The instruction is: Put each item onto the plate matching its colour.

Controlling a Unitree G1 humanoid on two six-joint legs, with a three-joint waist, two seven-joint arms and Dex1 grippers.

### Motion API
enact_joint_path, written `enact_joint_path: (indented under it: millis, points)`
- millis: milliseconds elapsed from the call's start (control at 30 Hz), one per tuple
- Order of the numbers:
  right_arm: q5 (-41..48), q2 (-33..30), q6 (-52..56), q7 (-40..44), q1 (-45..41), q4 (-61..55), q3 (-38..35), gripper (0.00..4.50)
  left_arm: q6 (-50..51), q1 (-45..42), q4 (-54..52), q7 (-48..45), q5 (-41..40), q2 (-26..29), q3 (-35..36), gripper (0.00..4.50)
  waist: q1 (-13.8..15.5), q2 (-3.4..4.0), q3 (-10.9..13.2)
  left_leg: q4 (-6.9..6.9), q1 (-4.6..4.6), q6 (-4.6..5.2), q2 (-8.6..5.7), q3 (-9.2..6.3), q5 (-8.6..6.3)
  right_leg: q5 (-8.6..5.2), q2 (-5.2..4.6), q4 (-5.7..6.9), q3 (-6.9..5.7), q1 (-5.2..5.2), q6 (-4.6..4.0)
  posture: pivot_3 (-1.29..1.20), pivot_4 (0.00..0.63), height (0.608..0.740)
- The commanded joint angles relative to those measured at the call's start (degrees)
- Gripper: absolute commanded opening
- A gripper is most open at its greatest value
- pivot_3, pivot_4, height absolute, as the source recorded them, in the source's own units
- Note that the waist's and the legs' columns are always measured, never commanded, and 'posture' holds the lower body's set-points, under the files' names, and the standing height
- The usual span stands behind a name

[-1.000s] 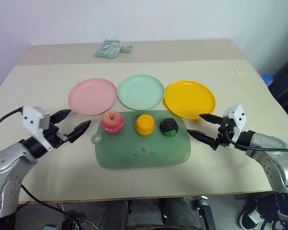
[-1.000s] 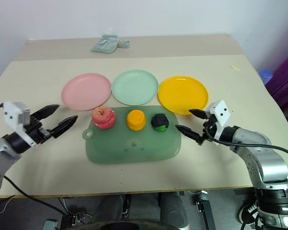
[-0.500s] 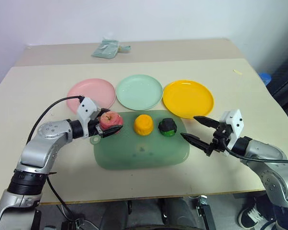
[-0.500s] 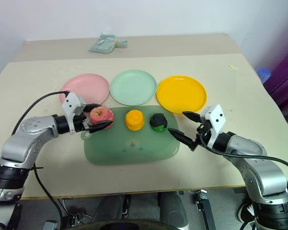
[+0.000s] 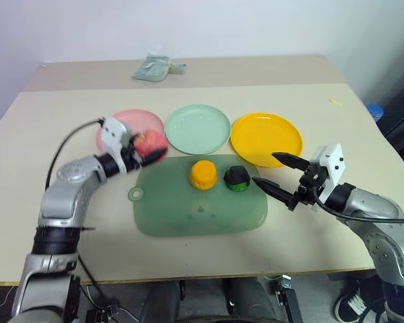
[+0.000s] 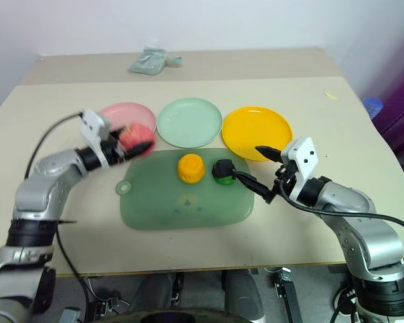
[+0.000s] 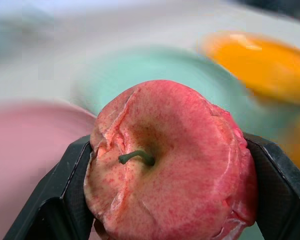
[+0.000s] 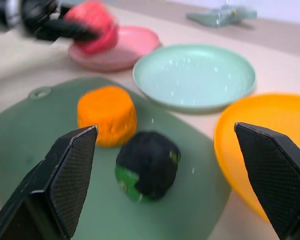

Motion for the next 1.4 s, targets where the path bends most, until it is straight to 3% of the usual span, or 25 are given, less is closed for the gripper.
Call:
enact_joint_path:
  millis: [33,167,233,400,533,733,967,1167,1333,1400]
  points:
    - [0.01,-0.17,-0.77,0.40,-2.19,0.22,0.31,4.50,-2.67,-5.17,10.38,9.38,6.76,-0.12,0.88,3.32,-0.02,0.00,0.00,0.00,0.00,0.00,-0.01,0.00,0.00,0.00,0.00,0.00,0.00,0.00,0.00,0.00,0.150,0.740]
    - [-0.24,0.01,-0.66,0.26,-3.91,0.92,1.13,4.50,-4.31,-9.28,20.40,13.17,9.69,-1.10,0.68,3.32,-0.12,0.00,0.00,-0.01,-0.01,0.00,-0.03,0.02,0.00,0.00,0.01,0.05,0.01,-0.07,0.00,0.00,0.150,0.740]
    - [0.47,0.42,0.08,-0.20,-5.12,0.98,1.28,4.50,-5.82,-10.16,23.28,12.73,9.83,-1.46,0.93,4.35,-0.08,-0.05,0.02,-0.01,-0.04,0.00,-0.03,0.02,0.00,0.00,0.00,0.06,0.01,-0.10,0.00,0.00,0.150,0.740]
    - [2.83,0.71,4.80,-0.68,-8.16,-2.59,4.92,4.50,-10.29,-8.76,21.92,10.19,7.32,-0.91,4.18,4.47,-0.05,-0.07,0.04,0.00,-0.06,-0.03,-0.02,0.01,0.02,0.00,-0.02,0.08,0.01,-0.12,0.00,0.00,0.150,0.740]
    - [-3.27,2.45,5.55,-3.55,-11.74,-3.32,14.04,4.50,-11.94,-2.46,12.76,6.95,3.63,1.25,9.18,4.47,-0.62,-0.07,0.04,-0.03,-0.08,-0.04,0.02,0.04,0.02,0.00,-0.03,0.12,0.04,-0.22,0.00,0.00,0.150,0.740]
    - [-11.08,10.30,8.61,-9.60,-20.23,4.07,24.34,4.50,-13.92,15.16,-6.69,-4.31,0.85,7.93,10.61,4.47,-0.90,-0.08,0.02,-0.10,-0.08,-0.13,0.07,0.06,0.07,0.00,-0.09,0.18,0.08,-0.33,-0.02,0.00,0.150,0.740]
    - [-14.69,15.61,15.19,-12.02,-25.79,11.73,27.96,4.50,-9.06,37.38,-29.01,-15.90,-4.58,12.45,7.33,4.47,0.26,-0.10,0.01,-0.11,-0.11,-0.11,0.05,0.02,0.06,-0.01,-0.33,0.08,0.03,-0.23,-0.03,0.00,0.150,0.740]
    - [-15.04,16.48,18.48,-10.80,-25.99,13.09,29.20,4.50,-7.61,41.49,-34.62,-14.44,-4.97,9.73,5.07,4.47,-0.27,-0.09,0.01,-0.13,-0.07,-0.09,0.06,0.00,0.05,-0.01,-0.25,0.10,-0.02,-0.21,-0.03,0.00,0.150,0.740]
    - [-15.48,18.51,18.21,-11.77,-27.30,12.38,27.49,2.94,-7.83,41.71,-35.34,-13.91,-4.31,8.23,2.56,4.50,-0.41,-0.09,0.01,-0.13,-0.07,-0.09,0.03,0.02,0.05,-0.01,-0.17,0.10,-0.02,-0.22,-0.03,0.00,0.150,0.740]
    - [-14.50,19.64,18.02,-12.79,-28.55,10.87,24.22,2.79,-7.96,41.71,-35.54,-13.99,-4.33,7.95,1.84,4.50,-0.43,-0.08,0.01,-0.13,-0.07,-0.09,0.03,0.02,0.04,-0.01,-0.16,0.10,-0.02,-0.23,-0.03,0.00,0.150,0.740]
